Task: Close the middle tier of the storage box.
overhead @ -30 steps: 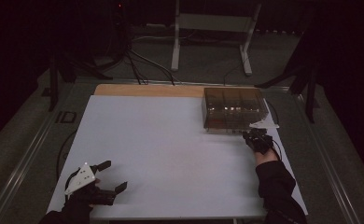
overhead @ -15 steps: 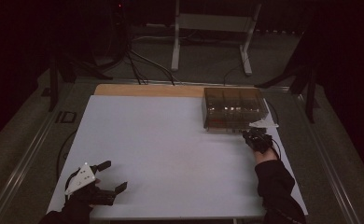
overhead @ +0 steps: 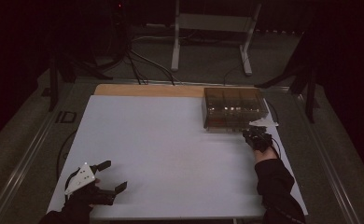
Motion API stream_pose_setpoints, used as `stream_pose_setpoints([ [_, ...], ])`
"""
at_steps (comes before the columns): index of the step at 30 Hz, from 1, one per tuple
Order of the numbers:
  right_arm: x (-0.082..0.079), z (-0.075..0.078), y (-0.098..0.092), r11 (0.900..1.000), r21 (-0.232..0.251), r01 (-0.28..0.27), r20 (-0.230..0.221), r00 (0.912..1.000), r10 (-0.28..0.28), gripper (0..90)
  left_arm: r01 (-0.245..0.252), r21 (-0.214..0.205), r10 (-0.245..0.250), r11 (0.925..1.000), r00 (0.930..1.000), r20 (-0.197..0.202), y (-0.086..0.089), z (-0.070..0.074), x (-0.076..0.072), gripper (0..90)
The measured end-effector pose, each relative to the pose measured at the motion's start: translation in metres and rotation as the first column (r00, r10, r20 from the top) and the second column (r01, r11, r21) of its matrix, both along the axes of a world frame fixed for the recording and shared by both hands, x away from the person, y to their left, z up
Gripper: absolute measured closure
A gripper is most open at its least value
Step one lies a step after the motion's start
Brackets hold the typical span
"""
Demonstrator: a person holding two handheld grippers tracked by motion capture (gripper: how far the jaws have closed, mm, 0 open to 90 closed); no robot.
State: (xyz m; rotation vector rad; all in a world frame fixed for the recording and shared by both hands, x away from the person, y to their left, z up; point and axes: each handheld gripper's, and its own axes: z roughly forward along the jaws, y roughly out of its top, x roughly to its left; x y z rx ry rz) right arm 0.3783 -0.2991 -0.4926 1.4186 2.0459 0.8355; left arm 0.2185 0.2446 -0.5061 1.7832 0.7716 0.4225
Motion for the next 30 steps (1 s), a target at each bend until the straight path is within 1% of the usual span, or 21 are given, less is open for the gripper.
stream_pose_setpoints([
  [20,0.0050,0.0003,0.0000,1.0000,0.004,0.008,-0.007,0.9999,-0.008,90.0,0.002,0.003,-0.002,1.0000,1.0000,0.000,-0.0004,-0.0004,-0.0004,3.3],
  [30,0.0078,0.0014,0.0001,0.9999,0.003,0.010,-0.003,0.9999,-0.010,90.0,0.002,0.000,-0.002,1.0000,1.0000,0.001,-0.0002,0.0001,-0.0004,3.3],
])
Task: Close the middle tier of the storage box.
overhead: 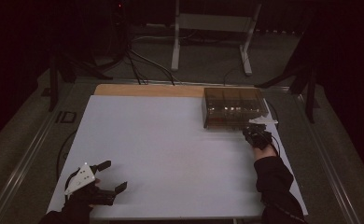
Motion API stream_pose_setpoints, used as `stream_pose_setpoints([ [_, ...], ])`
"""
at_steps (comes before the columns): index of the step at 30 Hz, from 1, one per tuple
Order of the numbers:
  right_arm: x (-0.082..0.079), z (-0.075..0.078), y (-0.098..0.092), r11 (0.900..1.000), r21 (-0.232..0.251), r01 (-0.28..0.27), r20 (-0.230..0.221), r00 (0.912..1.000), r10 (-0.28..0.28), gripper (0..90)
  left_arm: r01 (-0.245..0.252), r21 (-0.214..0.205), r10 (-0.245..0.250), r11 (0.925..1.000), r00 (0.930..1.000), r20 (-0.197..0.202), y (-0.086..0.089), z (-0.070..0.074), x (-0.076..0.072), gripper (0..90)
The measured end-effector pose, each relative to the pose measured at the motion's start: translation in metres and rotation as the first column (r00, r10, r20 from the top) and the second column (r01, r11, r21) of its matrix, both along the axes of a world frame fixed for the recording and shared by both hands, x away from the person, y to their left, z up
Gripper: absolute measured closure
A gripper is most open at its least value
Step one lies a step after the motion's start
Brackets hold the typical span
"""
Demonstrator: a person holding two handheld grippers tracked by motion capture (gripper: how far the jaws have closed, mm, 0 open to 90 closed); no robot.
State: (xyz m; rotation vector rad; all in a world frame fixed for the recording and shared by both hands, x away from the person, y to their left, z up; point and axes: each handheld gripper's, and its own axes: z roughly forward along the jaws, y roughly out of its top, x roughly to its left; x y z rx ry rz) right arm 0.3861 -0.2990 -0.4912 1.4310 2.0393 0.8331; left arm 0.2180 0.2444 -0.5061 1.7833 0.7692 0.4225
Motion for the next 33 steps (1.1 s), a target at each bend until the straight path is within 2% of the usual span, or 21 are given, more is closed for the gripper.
stream_pose_setpoints([
  [33,0.013,0.000,0.002,0.9999,-0.006,0.012,-0.014,0.9998,-0.012,90.0,0.000,0.003,0.000,1.0000,1.0000,-0.002,0.000,-0.001,0.000,3.3],
])
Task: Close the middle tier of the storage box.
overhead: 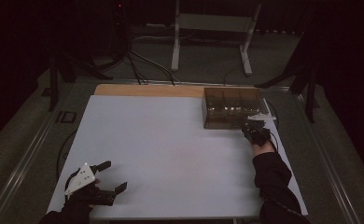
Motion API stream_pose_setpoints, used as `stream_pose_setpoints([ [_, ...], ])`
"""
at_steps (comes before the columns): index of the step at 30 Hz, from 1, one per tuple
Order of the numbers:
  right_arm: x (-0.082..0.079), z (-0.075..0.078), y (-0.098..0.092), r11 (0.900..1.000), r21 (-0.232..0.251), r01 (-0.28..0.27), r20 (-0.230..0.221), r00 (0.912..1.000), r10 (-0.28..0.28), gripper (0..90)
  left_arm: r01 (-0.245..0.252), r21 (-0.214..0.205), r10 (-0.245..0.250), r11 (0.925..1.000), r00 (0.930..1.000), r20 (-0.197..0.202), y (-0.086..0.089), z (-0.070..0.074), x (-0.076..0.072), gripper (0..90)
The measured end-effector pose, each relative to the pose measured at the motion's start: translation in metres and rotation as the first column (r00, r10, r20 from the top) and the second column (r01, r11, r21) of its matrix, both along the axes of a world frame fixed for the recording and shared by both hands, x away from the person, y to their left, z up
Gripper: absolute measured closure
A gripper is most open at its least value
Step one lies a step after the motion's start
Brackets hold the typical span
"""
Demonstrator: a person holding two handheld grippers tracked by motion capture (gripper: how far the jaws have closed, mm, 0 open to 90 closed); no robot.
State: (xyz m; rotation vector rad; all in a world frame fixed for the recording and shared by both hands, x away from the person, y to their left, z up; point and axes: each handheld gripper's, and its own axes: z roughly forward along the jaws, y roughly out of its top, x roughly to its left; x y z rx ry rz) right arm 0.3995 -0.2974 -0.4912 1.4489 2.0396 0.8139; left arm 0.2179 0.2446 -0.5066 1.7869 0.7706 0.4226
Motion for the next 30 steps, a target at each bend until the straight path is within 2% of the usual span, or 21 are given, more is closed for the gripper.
stream_pose_setpoints([
  [30,0.0091,0.0018,0.0020,0.9999,-0.009,0.012,0.001,0.9999,-0.012,90.0,-0.001,0.001,0.001,1.0000,1.0000,0.000,0.0001,0.0001,-0.0001,3.3],
])
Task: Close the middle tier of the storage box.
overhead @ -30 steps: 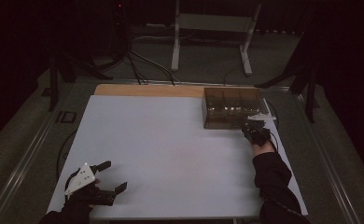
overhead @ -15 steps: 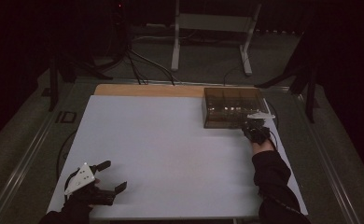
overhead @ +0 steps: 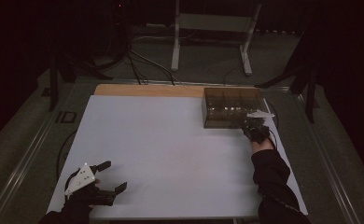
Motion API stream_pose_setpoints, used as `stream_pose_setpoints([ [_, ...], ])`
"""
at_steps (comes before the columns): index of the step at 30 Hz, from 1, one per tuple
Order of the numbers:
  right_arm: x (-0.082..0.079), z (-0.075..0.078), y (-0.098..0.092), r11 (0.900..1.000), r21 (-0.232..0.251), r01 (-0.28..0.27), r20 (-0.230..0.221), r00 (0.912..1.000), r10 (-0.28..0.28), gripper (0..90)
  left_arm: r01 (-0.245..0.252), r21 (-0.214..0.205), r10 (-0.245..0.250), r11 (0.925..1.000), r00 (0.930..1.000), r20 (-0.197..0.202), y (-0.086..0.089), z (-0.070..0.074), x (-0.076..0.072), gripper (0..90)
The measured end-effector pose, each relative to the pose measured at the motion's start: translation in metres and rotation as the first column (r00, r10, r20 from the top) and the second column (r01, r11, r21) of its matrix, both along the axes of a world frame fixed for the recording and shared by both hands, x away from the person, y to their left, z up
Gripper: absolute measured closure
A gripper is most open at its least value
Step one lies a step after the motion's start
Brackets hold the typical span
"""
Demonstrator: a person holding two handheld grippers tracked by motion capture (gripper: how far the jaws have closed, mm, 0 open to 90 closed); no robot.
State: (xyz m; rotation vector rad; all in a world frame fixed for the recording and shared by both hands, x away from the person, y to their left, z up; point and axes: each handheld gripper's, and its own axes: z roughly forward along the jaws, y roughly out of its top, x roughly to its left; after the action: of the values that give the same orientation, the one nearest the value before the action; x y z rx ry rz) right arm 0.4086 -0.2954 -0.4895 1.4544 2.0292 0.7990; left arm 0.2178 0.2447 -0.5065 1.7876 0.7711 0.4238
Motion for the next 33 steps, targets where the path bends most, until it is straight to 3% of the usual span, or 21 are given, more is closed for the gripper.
stream_pose_setpoints([
  [33,0.011,0.000,0.003,0.9999,-0.012,0.012,-0.004,0.9999,-0.012,90.0,-0.007,0.006,0.007,1.0000,1.0000,-0.004,0.002,0.000,0.000,3.3],
])
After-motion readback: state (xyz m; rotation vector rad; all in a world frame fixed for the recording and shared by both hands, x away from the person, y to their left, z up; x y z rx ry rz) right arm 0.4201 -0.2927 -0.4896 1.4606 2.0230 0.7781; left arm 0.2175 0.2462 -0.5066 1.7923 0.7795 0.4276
